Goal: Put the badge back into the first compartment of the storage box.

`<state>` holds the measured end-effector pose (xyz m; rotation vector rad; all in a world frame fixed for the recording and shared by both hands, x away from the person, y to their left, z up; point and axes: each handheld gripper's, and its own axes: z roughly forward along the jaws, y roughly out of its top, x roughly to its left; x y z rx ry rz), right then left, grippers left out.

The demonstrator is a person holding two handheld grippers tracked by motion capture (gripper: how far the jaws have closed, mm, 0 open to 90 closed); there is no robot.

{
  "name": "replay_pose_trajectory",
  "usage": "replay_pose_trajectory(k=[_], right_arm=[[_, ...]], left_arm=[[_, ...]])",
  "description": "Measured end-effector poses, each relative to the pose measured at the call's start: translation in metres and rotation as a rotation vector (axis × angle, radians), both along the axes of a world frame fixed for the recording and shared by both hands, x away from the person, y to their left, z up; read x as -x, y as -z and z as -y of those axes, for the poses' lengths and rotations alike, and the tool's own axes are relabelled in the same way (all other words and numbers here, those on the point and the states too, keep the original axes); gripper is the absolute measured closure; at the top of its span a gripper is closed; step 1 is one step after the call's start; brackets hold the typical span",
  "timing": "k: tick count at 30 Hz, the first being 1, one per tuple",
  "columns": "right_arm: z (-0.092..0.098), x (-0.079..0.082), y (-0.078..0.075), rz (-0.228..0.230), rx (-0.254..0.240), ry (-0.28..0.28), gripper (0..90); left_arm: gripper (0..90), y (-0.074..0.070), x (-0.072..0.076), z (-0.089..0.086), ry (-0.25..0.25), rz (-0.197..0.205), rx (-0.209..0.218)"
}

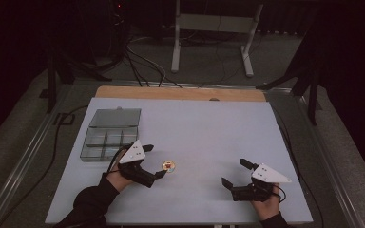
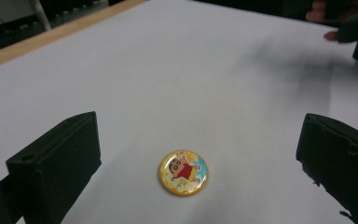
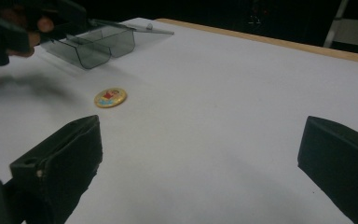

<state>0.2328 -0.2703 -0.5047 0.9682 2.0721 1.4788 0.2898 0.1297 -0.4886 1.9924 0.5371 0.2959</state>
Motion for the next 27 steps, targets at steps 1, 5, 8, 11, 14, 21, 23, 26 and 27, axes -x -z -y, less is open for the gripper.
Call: replay_pose_trajectory(k=[1,5,8,11,14,21,23,26,27], right_arm=[[0.000,0.000,0.000,0.000,0.000,0.000,0.0],[0.000,0.000,0.000,-0.003,-0.001,-0.002,0.0],[0.000,0.000,0.000,-0.003,-0.001,-0.004,0.0],[0.000,0.000,0.000,-0.005,-0.004,-0.004,0.0],[0.000,0.000,0.000,-0.004,-0.002,-0.005,0.0],[0.001,0.000,0.000,-0.005,-0.003,-0.007,0.0],[0.001,0.000,0.000,-0.004,-0.006,-0.007,0.0],[0.001,0.000,0.000,-0.004,-0.005,-0.008,0.0],[0.001,0.000,0.000,-0.005,-0.007,-0.007,0.0]], left_arm=[[0.3,0.002,0.000,0.002,-0.001,-0.003,-0.009],[0.7,0.010,-0.002,0.007,-0.001,-0.041,-0.025],[0.7,0.015,-0.004,0.009,0.008,-0.059,-0.040],[0.7,0.019,-0.006,0.012,0.021,-0.095,-0.048],[0.7,0.022,-0.007,0.016,0.034,-0.110,-0.073],[0.7,0.027,-0.009,0.023,0.039,-0.114,-0.102],[0.7,0.028,-0.010,0.024,0.039,-0.113,-0.110],[0.8,0.030,-0.012,0.027,0.036,-0.121,-0.137],[1.8,0.031,-0.012,0.027,0.033,-0.117,-0.147]])
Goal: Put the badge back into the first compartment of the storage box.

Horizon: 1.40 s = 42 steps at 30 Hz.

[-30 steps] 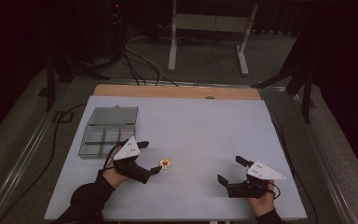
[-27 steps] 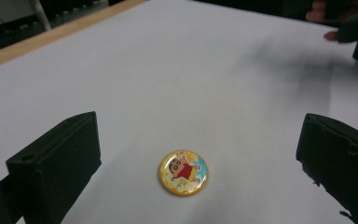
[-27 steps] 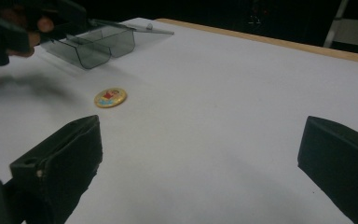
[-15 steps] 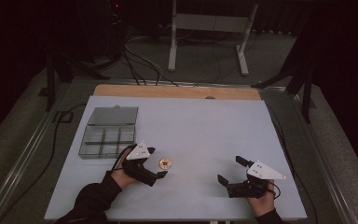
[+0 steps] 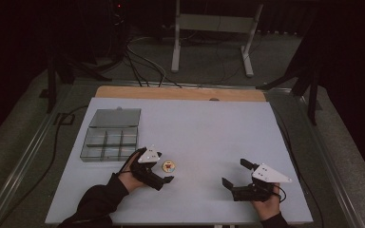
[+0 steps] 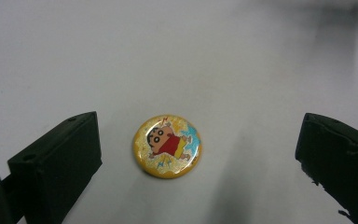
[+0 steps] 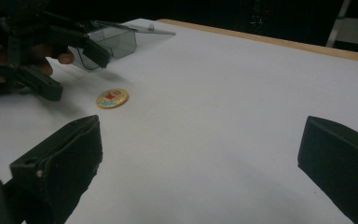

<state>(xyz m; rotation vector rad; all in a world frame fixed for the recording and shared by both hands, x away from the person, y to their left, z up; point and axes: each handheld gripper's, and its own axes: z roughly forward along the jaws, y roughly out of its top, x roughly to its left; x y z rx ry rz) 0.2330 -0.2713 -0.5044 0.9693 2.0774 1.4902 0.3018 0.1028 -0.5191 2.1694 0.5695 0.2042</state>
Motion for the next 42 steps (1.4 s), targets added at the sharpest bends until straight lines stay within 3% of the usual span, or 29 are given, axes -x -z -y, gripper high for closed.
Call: replay_pose_trajectory(k=[9,18,28,42], right_arm=[[0.000,0.000,0.000,-0.001,0.000,-0.003,0.0],[0.000,0.000,0.000,-0.004,-0.007,-0.004,0.0],[0.001,0.000,0.000,-0.006,-0.010,-0.002,0.0],[0.000,-0.001,0.001,-0.007,-0.004,-0.005,0.0]], left_arm=[[13.0,0.007,-0.004,0.006,-0.023,-0.002,-0.076],[23.9,0.011,-0.008,0.010,-0.034,-0.011,-0.108],[37.5,0.013,-0.013,0.016,-0.040,0.001,-0.115],[45.9,0.014,-0.015,0.016,-0.028,-0.001,-0.122]])
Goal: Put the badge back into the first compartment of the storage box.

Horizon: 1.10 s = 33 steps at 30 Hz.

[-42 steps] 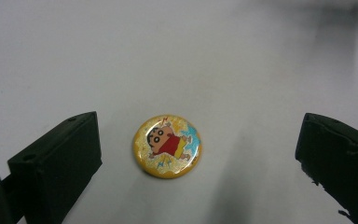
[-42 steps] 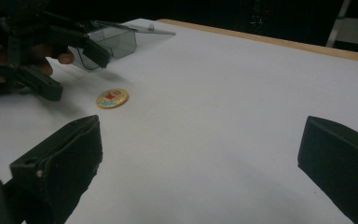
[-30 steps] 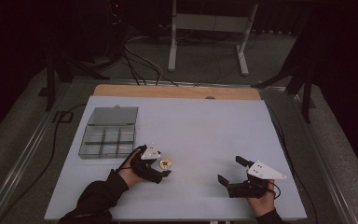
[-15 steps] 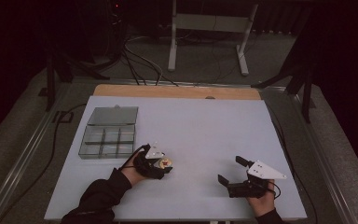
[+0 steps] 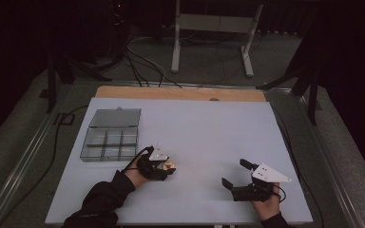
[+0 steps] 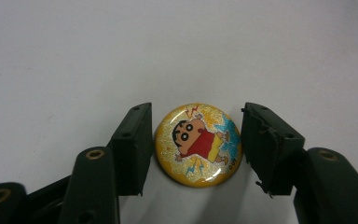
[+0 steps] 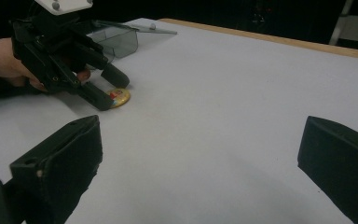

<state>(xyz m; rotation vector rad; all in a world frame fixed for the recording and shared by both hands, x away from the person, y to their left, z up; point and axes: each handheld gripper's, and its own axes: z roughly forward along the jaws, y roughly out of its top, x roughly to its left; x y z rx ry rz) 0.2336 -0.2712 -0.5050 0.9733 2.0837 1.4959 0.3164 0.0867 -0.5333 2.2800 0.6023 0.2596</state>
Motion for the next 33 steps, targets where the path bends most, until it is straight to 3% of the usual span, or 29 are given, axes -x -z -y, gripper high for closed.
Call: replay_pose_trajectory(k=[11,23,33], right_arm=[[-0.001,0.000,0.000,-0.003,-0.001,-0.005,0.0],[-0.001,0.000,0.000,-0.003,-0.004,-0.008,0.0],[-0.001,0.000,0.000,-0.001,-0.004,-0.008,0.0]], left_arm=[[48.3,-0.002,0.003,0.005,-0.012,0.012,-0.039],[48.6,-0.003,0.003,0.004,-0.016,0.006,-0.031],[48.6,-0.016,0.004,0.001,-0.024,0.027,-0.003]])
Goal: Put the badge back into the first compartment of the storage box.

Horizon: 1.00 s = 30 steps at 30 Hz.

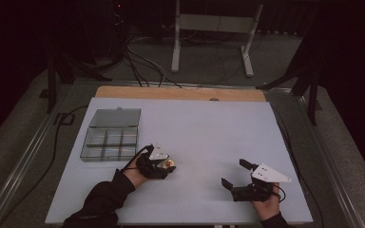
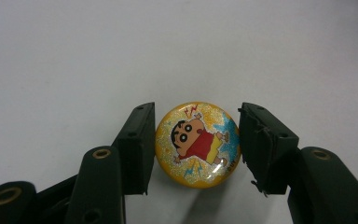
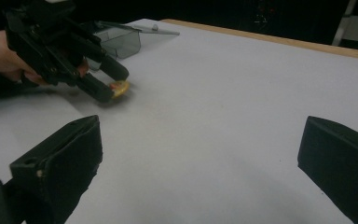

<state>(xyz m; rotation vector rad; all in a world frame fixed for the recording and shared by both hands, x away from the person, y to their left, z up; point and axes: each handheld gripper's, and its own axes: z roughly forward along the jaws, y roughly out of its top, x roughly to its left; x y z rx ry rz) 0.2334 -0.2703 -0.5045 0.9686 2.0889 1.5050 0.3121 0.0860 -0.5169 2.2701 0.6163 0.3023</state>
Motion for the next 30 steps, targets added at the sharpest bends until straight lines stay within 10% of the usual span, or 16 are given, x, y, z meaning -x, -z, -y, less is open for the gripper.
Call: replay_pose_trajectory(k=[30], right_arm=[[-0.001,0.000,0.000,-0.001,0.000,-0.001,0.0]], left_arm=[[48.5,-0.034,-0.004,-0.025,-0.045,0.029,0.062]])
